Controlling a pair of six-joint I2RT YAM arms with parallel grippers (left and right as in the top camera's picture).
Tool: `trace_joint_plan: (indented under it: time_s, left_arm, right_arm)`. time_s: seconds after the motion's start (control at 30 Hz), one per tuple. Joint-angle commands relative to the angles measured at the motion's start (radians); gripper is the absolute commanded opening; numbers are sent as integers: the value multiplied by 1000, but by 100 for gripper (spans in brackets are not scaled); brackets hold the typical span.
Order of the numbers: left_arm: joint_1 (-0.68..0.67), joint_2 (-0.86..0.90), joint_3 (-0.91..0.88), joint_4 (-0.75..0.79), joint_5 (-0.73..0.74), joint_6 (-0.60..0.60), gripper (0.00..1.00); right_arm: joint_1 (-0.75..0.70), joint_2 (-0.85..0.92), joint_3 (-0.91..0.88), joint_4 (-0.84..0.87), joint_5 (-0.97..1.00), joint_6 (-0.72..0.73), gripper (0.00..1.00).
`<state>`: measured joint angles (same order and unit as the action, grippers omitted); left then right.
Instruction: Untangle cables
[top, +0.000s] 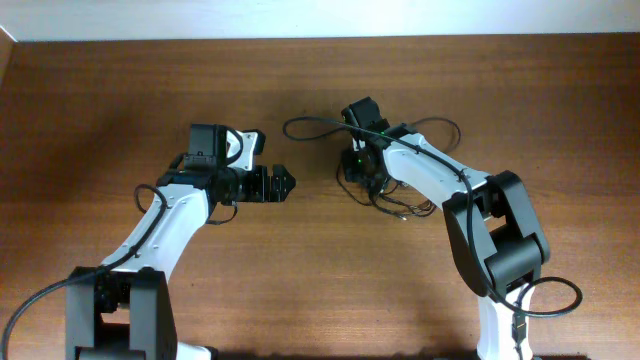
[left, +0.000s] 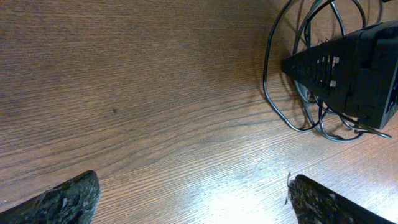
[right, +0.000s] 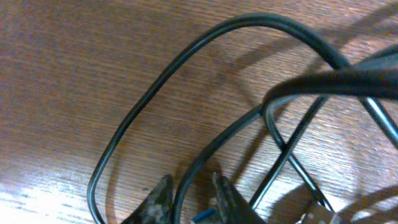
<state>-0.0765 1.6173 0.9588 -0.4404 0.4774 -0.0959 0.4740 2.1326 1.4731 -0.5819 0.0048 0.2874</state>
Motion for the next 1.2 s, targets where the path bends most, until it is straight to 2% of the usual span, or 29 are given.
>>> trace_joint_plan:
  time_s: [0.0,0.07,0.1,0.37,0.7,0.83,1.07,1.17]
  left_arm:
    - [-2,-15,-9,2,-4,-5,99]
    - [-2,-15,-9,2,-4,-5,99]
    - [-2,-15,-9,2,-4,-5,99]
    - [-2,-15,-9,2,-4,-5,99]
    - [-2,-15,-9,2,-4,-5,99]
    - [-2,-15,-9,2,-4,-5,99]
    - [-2,-15,-9,2,-4,-5,99]
    - [-2,-15,-9,2,-4,-5,99]
  right_arm:
    - [1,5,-12,-18,3,8,20]
    - [1,-17,19,-37,-6,8,5]
    - [1,-36,43,-57,-40,8,4]
    - [-44,-185,71,-167,-229,8,4]
    - [-40,-194,65,-360,-248,8,4]
    - [-5,-193,16,-293,-248,8,4]
    - [77,-190,-231,21,-230,9,5]
    - [79,-190,-291,105,-230,8,23]
